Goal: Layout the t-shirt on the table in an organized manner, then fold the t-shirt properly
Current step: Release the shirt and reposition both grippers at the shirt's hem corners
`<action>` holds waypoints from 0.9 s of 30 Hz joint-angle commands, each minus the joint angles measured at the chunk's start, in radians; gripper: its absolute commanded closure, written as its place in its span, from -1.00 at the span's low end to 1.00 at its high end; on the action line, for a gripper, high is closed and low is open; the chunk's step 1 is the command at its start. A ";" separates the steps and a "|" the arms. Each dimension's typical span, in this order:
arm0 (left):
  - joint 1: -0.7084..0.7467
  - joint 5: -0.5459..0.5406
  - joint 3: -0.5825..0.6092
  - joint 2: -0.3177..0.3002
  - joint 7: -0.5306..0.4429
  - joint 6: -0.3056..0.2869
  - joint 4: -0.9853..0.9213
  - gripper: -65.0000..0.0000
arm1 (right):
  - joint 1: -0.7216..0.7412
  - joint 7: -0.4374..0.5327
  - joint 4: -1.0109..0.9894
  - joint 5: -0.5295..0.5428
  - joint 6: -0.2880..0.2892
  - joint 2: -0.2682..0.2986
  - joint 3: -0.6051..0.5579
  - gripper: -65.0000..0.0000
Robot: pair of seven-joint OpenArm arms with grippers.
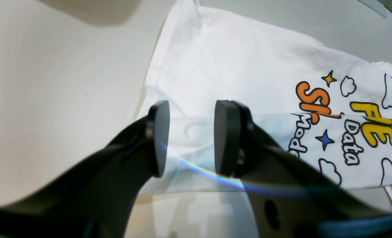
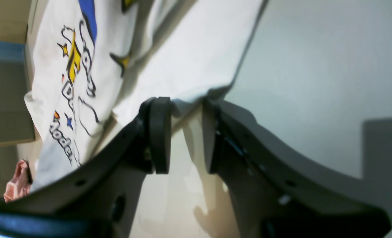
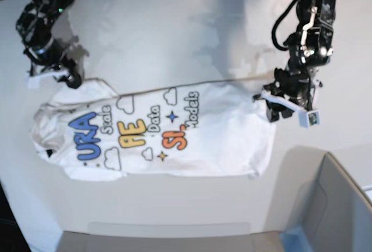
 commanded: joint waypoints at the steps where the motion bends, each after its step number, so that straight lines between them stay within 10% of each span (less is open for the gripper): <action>1: -0.016 0.003 -0.004 -0.010 -0.021 0.001 0.013 0.27 | 0.031 -0.007 -0.015 -0.046 -0.009 0.012 -0.001 0.48; 9: -0.017 0.003 -0.006 -0.010 -0.021 0.001 0.007 0.27 | 0.136 -0.014 -0.086 -0.126 -0.007 0.009 -0.012 0.52; 13: -0.014 0.003 -0.010 -0.010 -0.021 0.001 0.005 0.27 | 0.131 -0.007 -0.086 -0.134 -0.007 0.015 -0.054 1.00; 27: 0.012 0.000 -0.013 0.016 -0.023 0.001 0.010 0.27 | 0.017 -0.006 0.203 -0.137 0.002 0.035 -0.061 1.00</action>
